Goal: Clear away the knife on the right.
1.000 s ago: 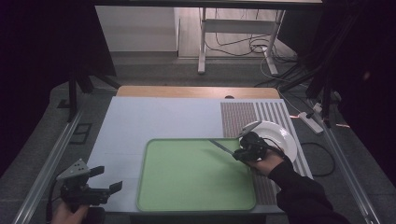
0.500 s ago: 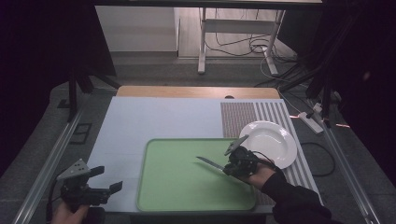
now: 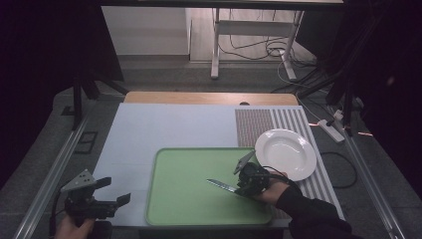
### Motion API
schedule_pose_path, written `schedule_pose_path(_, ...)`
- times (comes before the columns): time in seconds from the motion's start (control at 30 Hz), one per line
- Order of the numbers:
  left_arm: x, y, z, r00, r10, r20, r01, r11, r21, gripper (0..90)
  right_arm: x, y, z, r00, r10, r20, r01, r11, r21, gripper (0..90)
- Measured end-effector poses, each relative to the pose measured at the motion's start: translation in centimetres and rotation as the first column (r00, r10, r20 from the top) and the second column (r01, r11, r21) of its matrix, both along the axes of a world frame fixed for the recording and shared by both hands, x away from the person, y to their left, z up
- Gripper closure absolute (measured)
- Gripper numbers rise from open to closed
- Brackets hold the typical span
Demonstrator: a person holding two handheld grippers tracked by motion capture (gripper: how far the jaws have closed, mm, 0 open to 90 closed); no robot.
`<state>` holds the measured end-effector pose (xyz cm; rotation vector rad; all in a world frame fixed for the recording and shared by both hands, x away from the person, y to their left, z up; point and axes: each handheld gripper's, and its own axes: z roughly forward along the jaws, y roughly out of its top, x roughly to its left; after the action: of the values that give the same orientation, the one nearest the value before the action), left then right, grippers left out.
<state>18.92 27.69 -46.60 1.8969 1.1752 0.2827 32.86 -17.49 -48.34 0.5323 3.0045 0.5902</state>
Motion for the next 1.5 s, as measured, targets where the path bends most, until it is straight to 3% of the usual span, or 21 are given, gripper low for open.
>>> schedule_pose_path(0.03,0.0,0.0,0.0,1.0000,0.000,0.000,0.000,1.0000,0.000,4.0,-0.2,0.1,0.6,0.9998,0.014,0.010,-0.015,0.999,0.028,84.4)
schedule_pose_path(0.13,0.0,0.0,0.0,1.0000,0.000,0.000,0.000,1.0000,0.000,4.0,-0.4,0.6,0.9,0.9992,0.040,0.008,-0.040,0.998,0.055,89.9)
schedule_pose_path(0.3,0.0,0.0,0.0,1.0000,0.000,0.001,0.000,1.0000,0.001,4.0,-0.7,2.2,0.2,0.9958,0.091,0.001,-0.091,0.996,0.016,89.9)
schedule_pose_path(0.43,0.0,0.0,0.0,1.0000,-0.001,0.000,0.001,1.0000,0.000,4.0,-0.4,2.4,-0.7,0.9947,0.103,-0.010,-0.103,0.995,-0.014,89.9)
schedule_pose_path(0.47,0.0,0.0,0.0,1.0000,0.000,0.001,0.000,1.0000,-0.001,4.0,-0.2,2.3,-1.0,0.9952,0.097,-0.012,-0.098,0.995,-0.029,89.9)
schedule_pose_path(0.6,0.0,0.0,0.0,1.0000,-0.002,0.003,0.002,1.0000,0.002,4.0,0.6,1.6,-1.4,0.9970,0.063,-0.044,-0.064,0.998,-0.013,89.9)
schedule_pose_path(0.8,0.0,0.0,0.0,1.0000,-0.003,0.003,0.003,1.0000,0.002,4.1,2.3,-0.3,-1.3,0.9990,-0.028,-0.035,0.028,1.000,0.001,89.9)
schedule_pose_path(0.97,0.0,0.0,0.0,1.0000,-0.003,0.003,0.003,1.0000,0.003,4.1,3.3,-1.2,-1.3,0.9969,-0.073,-0.029,0.073,0.997,0.004,89.9)
schedule_pose_path(1.5,0.0,0.0,0.0,1.0000,-0.004,0.004,0.004,1.0000,0.005,4.1,3.5,-3.9,-1.0,0.9886,-0.145,-0.038,0.145,0.989,-0.016,89.9)
